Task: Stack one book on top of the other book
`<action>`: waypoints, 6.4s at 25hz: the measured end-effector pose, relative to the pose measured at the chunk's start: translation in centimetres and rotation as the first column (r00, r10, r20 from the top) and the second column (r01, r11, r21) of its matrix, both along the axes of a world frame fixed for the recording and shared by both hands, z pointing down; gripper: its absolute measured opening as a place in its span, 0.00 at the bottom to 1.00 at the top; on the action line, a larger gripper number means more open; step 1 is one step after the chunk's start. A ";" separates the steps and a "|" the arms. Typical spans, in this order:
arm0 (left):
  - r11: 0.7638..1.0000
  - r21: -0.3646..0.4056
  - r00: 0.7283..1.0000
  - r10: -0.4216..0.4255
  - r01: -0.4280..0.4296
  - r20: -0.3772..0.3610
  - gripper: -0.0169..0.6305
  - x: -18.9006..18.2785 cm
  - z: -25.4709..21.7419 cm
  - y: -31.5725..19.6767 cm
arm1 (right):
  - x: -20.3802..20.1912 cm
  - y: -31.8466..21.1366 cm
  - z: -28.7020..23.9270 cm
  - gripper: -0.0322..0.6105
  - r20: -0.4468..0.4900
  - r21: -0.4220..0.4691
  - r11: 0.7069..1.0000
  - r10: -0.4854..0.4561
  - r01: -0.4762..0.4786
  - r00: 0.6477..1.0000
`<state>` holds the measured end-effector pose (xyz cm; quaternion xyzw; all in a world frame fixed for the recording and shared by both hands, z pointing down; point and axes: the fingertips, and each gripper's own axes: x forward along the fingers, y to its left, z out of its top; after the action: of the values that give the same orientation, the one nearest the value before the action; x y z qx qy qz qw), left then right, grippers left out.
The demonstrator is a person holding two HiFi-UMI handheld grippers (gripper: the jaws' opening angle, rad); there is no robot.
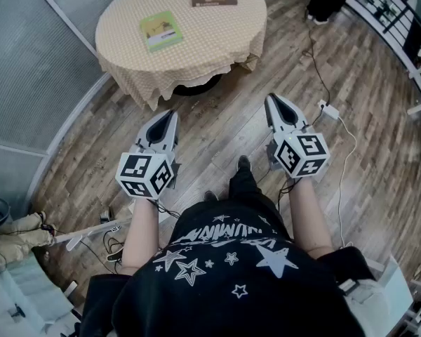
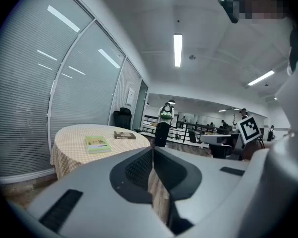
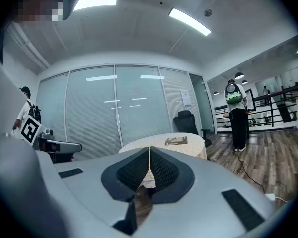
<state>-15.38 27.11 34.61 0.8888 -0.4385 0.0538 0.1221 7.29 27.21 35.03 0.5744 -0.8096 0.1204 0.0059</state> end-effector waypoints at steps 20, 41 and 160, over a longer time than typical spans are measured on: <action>0.999 -0.039 1.000 -0.013 0.012 -0.008 0.05 1.2 1.7 -3.1 | 2.5 -2.1 1.7 0.10 0.013 -0.031 0.999 0.034 -0.033 0.999; 0.995 0.006 0.989 -0.097 0.097 0.114 0.05 9.9 1.3 -14.6 | 12.8 -17.1 1.8 0.10 0.159 0.010 1.000 0.010 -0.011 0.987; 0.661 -0.486 0.779 -0.622 0.572 0.071 0.07 16.8 18.9 -64.4 | 6.4 -82.8 19.4 0.14 -0.022 -0.513 0.561 -0.765 0.650 0.644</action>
<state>1.38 -37.27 53.47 0.6371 -0.6711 0.0729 0.3720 13.73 -55.59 54.43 0.1887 -0.9114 0.2247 0.2885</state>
